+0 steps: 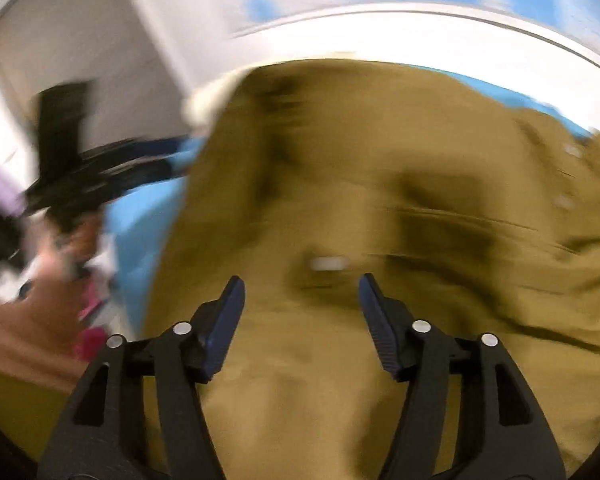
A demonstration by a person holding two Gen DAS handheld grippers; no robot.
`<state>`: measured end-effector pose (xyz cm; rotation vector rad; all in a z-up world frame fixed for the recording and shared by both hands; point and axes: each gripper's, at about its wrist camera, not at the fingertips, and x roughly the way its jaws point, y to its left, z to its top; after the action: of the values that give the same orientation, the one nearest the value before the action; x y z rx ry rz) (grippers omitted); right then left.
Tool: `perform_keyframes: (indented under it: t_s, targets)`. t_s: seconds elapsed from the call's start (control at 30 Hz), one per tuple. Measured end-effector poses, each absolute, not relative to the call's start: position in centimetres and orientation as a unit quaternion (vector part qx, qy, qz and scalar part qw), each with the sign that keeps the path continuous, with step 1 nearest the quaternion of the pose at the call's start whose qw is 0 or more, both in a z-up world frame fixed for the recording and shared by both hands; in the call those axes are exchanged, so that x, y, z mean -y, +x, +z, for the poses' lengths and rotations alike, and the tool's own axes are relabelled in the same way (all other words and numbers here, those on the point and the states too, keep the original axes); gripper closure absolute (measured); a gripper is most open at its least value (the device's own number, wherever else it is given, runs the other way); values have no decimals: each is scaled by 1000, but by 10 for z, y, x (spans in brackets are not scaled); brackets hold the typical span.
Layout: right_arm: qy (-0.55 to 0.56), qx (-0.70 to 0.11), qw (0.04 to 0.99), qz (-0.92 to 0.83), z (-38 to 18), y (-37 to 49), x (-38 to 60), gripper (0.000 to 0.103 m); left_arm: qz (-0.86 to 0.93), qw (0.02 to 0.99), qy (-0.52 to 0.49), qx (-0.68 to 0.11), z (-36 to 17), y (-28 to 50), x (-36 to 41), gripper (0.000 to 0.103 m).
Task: Fold large clothes
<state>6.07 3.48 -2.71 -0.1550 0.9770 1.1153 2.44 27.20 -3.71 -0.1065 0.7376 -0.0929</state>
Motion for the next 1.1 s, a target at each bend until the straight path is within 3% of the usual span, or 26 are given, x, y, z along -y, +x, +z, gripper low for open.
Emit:
perform_keyframes:
  t_s: [0.13, 0.23, 0.3, 0.33, 0.37, 0.57, 0.8, 0.97, 1.1]
  targets:
    - [-105, -463, 682, 557, -40, 25, -87, 32, -43, 931, -65, -357, -39, 22, -284, 31]
    - [-116, -494, 657, 557, -64, 18, -116, 35, -48, 931, -67, -355, -39, 19, -286, 31]
    - [-130, -491, 654, 561, -69, 16, -128, 57, -48, 931, -66, -355, -39, 16, -288, 31]
    - [-128, -491, 650, 566, -70, 18, -127, 89, -48, 931, -67, -355, -39, 15, -288, 31]
    - [-110, -499, 638, 576, -66, 20, -128, 98, -47, 931, -69, -355, -39, 15, -290, 31]
    - [-95, -422, 684, 588, 26, 35, -83, 98, -67, 939, -90, -325, -22, 5, -297, 31]
    - [-103, -364, 795, 474, 116, 79, 40, 98, -101, 945, -76, -302, 2, 13, -276, 31]
    - [-96, -382, 842, 368, 116, 120, 115, 98, -137, 936, -56, -318, 1, 37, -238, 30]
    - [-65, -441, 840, 310, 69, 155, 160, 96, -148, 928, -28, -341, -7, 60, -203, 30]
